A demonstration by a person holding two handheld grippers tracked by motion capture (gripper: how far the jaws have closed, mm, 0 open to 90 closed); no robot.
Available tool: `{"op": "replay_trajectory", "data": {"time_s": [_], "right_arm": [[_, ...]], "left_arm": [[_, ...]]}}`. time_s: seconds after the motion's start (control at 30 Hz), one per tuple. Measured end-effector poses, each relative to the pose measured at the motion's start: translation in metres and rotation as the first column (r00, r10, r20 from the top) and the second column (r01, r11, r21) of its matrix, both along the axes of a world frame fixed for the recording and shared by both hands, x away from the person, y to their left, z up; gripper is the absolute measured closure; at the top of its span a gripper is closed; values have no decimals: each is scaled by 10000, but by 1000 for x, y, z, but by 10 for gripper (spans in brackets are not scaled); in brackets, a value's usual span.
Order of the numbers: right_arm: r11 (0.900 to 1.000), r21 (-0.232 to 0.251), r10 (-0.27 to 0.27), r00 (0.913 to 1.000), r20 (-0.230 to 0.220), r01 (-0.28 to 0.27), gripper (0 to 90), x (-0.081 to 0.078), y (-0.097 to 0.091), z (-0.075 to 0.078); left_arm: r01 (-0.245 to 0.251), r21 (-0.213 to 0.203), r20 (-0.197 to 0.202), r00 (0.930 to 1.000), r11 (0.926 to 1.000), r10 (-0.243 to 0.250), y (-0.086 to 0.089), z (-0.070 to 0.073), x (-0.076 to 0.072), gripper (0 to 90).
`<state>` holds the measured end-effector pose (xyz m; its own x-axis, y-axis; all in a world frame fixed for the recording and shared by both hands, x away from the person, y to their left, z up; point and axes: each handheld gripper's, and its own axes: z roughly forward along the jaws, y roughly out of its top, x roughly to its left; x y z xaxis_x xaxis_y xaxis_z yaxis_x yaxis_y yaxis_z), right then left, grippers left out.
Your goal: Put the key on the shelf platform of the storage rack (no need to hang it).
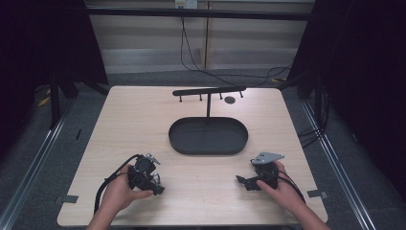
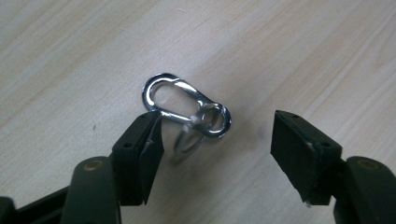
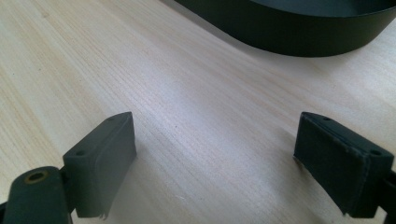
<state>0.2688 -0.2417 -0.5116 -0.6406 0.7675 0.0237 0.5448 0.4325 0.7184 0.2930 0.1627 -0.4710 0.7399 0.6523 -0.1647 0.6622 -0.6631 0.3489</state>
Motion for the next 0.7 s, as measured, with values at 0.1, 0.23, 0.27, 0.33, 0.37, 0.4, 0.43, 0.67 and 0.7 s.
{"op": "replay_trajectory", "data": {"time_s": [0.1, 0.23, 0.27, 0.33, 0.37, 0.4, 0.43, 0.67, 0.7], "right_arm": [[10000, -1, 1, 10000, 4, -1, 121, 0, 0, 0], [10000, -1, -3, 10000, 14, 3, 121, 0, 0, 0], [10000, -5, 11, 10000, 13, -11, 120, 0, 0, 0], [10000, -5, 11, 10000, 14, -11, 121, 0, 0, 0], [10000, -1, 7, 10000, 22, -7, 120, 0, 0, 0], [10000, 1, -6, 10000, 10, 6, 120, 0, 0, 0], [10000, 1, -6, 10000, 10, 6, 120, 0, 0, 0], [10000, 3, -2, 10000, 5, 2, 120, 0, 0, 0], [10000, 3, 0, 10000, 22, 0, 120, 0, 0, 0]], "left_arm": [[-251, 155, 142, 9996, 9996, 249, -1, 1, 2, 459], [-452, 394, 108, 9989, 9982, 448, -1, 2, 5, 579], [-396, 444, 127, 9992, 9982, 391, -2, 3, 6, 594], [-575, 429, 110, 9983, 9974, 571, -2, 5, 7, 634], [-574, 402, 91, 9983, 9975, 571, -2, 8, 7, 766], [-574, 402, 91, 9983, 9975, 571, -2, 8, 7, 822], [-633, 390, 84, 9980, 9972, 630, -1, 8, 8, 822], [-256, 155, -131, 9996, 9996, 258, -6, 8, 11, 831], [-253, 66, -168, 9995, 9997, 254, -8, 8, 10, 785]]}}
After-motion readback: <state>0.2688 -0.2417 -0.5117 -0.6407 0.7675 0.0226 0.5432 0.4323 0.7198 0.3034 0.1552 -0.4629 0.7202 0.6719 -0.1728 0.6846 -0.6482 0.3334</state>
